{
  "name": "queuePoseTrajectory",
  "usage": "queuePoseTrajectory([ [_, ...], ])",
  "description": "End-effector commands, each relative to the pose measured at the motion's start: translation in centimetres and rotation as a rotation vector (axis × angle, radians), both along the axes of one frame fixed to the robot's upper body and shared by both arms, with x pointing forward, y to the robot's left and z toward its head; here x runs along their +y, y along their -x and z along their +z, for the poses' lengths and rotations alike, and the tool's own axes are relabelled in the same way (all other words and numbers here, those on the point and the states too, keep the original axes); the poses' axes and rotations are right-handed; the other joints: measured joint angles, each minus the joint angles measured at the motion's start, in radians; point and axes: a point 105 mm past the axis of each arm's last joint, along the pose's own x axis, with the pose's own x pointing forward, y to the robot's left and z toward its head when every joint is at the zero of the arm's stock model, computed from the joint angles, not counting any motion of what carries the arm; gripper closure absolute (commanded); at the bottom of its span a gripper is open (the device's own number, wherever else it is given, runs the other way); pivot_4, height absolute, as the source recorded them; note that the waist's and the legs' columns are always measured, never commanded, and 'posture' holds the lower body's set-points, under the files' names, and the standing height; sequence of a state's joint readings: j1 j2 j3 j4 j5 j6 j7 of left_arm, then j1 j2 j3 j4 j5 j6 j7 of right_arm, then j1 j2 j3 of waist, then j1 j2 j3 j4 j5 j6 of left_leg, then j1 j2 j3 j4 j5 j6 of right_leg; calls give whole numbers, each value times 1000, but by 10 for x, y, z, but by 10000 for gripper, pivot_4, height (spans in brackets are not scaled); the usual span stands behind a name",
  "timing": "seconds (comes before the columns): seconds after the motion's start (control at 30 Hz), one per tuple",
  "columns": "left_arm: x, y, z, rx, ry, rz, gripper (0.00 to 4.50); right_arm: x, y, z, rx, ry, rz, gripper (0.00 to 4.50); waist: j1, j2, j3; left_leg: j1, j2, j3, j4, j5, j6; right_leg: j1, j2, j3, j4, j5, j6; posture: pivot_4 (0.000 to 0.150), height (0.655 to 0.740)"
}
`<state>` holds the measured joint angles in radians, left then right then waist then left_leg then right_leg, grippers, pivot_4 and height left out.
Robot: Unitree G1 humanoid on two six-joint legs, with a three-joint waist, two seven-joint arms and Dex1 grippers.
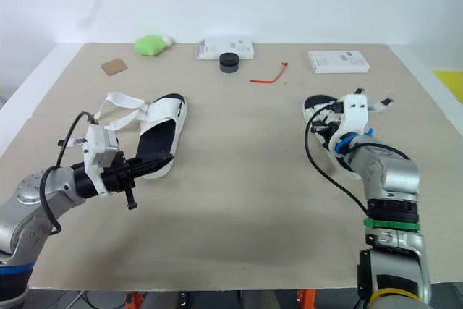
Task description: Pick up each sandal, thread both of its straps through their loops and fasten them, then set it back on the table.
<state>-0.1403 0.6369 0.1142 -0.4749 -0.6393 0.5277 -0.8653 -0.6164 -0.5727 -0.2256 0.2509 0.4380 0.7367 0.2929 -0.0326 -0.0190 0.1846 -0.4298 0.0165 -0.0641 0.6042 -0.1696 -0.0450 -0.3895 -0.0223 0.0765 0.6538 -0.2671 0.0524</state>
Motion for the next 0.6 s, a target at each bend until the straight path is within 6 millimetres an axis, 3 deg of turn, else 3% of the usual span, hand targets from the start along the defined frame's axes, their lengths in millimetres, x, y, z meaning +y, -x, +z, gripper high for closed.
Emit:
queuePoseTrajectory([
  [0.03, -6, 8, 7, -40, -13, -18, 45000, -17, -10, 5, -15, -36, -137, 44731, -5, 0, 0, 0, 0, 0, 0, 0, 0, 0, 0, 0, 1, 0, 0, 1500, 7400],
  [0.17, -7, 7, 10, -39, 14, 5, 45000, -22, -16, -1, 0, -125, -245, 44731, -10, 0, 0, 2, 0, 0, 1, 3, 1, 1, 0, 0, 3, 2, 0, 1500, 7400],
  [0.23, -8, 7, 10, -38, 21, 7, 45000, -15, -17, 0, 0, -163, -220, 44731, -10, -1, 0, 2, -1, 0, 1, 5, 4, 1, 0, 1, 3, 4, 0, 1500, 7400],
  [0.27, -9, 7, 10, -37, 25, 6, 45000, -10, -17, 0, 2, -164, -194, 36670, -10, -1, 0, 2, -1, 0, 1, 6, 4, 1, 0, 1, 3, 5, 1, 1500, 7400],
  [0.3, -9, 7, 10, -36, 28, 6, 45000, -6, -16, 1, 2, -157, -174, 34388, -11, 0, 0, 2, -1, 0, 1, 7, 5, 2, 0, 1, 3, 6, 2, 1500, 7400],
  [0.43, -9, 6, 9, -31, 33, 8, 45000, -2, -7, 12, -8, -156, -78, 15890, -13, 0, 0, 2, 0, 2, 1, 8, 5, 0, 1, 2, 3, 7, 3, 1500, 7400],
  [0.6, -5, 3, 10, -20, 48, 20, 45000, -18, 18, 31, -27, -231, 44, 15890, -11, 0, 0, 2, -1, 2, 1, 8, 5, 0, 1, 3, 3, 7, 2, 1500, 7400],
])
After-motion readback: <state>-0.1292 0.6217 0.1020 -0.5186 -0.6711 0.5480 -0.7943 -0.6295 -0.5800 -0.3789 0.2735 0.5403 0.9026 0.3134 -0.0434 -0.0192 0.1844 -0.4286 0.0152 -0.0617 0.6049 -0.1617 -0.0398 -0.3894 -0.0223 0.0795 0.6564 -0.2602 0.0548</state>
